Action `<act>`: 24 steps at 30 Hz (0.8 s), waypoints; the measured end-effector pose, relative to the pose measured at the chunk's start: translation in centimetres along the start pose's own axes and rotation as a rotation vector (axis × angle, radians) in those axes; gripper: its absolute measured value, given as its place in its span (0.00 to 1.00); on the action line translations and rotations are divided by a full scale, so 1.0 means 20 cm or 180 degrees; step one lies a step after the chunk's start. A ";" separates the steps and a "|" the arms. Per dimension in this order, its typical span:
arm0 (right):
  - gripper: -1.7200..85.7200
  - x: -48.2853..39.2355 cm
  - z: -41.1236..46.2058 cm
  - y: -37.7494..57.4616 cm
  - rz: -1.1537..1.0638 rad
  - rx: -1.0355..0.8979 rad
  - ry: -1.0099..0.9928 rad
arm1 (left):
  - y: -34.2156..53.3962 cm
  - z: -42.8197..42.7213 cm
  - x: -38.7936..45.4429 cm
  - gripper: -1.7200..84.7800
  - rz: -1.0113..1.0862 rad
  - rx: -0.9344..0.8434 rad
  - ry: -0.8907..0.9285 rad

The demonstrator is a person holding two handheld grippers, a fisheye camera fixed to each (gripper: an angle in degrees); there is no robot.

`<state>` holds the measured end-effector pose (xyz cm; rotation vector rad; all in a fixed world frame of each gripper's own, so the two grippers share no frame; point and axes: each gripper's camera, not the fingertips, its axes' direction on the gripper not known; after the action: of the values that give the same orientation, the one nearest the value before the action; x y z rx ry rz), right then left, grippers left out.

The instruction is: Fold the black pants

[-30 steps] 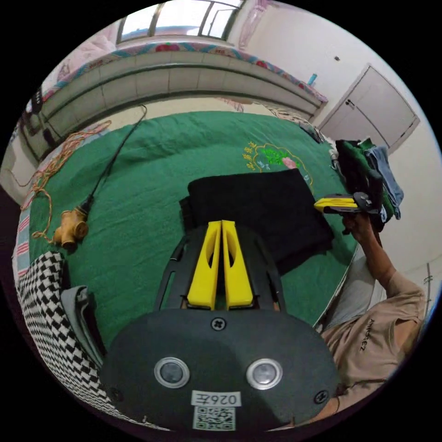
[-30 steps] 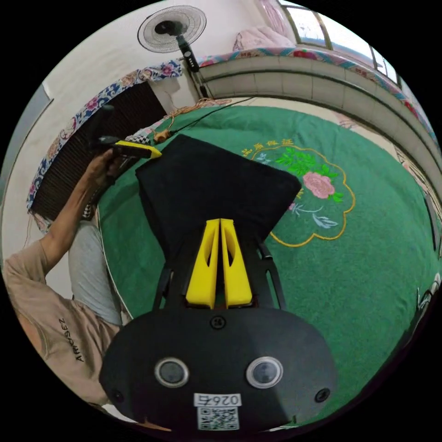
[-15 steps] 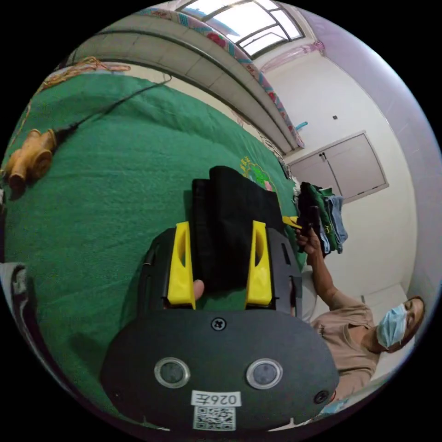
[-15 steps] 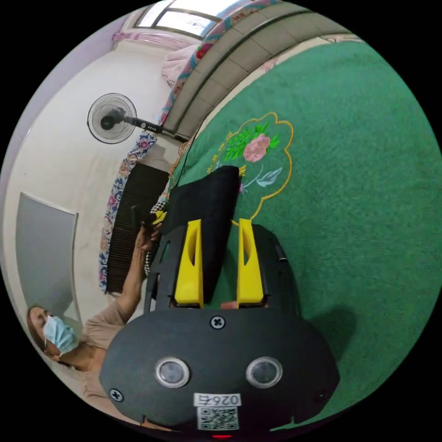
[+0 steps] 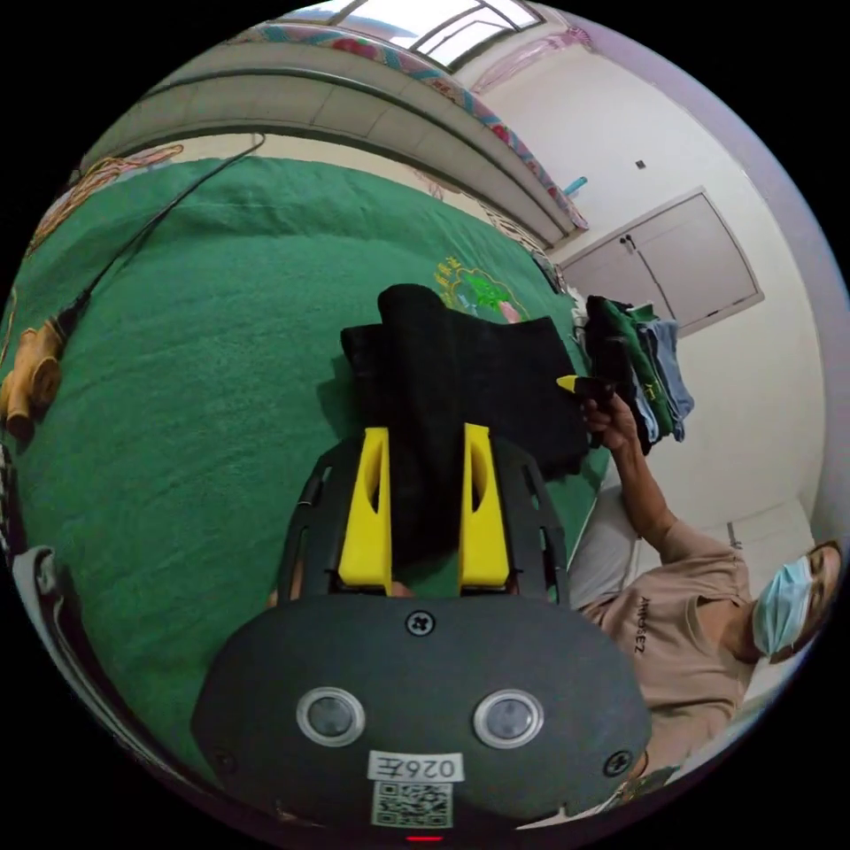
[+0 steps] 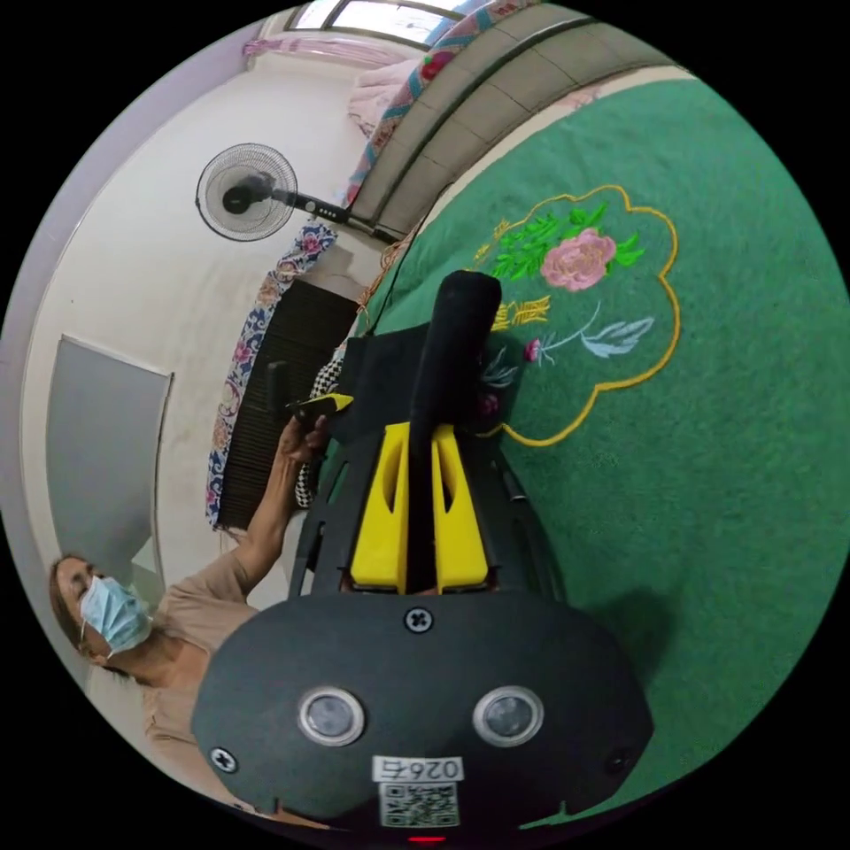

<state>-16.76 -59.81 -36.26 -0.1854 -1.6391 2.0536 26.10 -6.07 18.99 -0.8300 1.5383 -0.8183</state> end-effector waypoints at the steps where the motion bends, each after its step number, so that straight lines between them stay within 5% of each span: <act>1: 0.02 -0.03 -0.07 0.02 -0.0079 -0.0055 0.0119 | 0.00 0.03 0.01 0.16 0.0050 -0.0047 0.0061; 6: 0.07 -0.02 -0.30 0.14 0.0039 -0.0122 0.0524 | -0.02 0.34 0.10 0.18 0.0193 -0.0280 0.0199; 14: 0.09 0.07 -0.31 0.29 0.0398 -0.0035 -0.0156 | 0.09 0.58 0.12 0.16 0.0096 -0.0186 0.0339; 24: 0.04 -0.42 -0.37 0.56 -0.0194 -0.0030 0.0940 | 0.29 0.95 0.28 0.09 0.0281 -0.0091 0.0228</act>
<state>-9.81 -58.99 -50.48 -0.4157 -1.4548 1.8711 44.05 -9.00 9.21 -0.7550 1.6415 -0.7703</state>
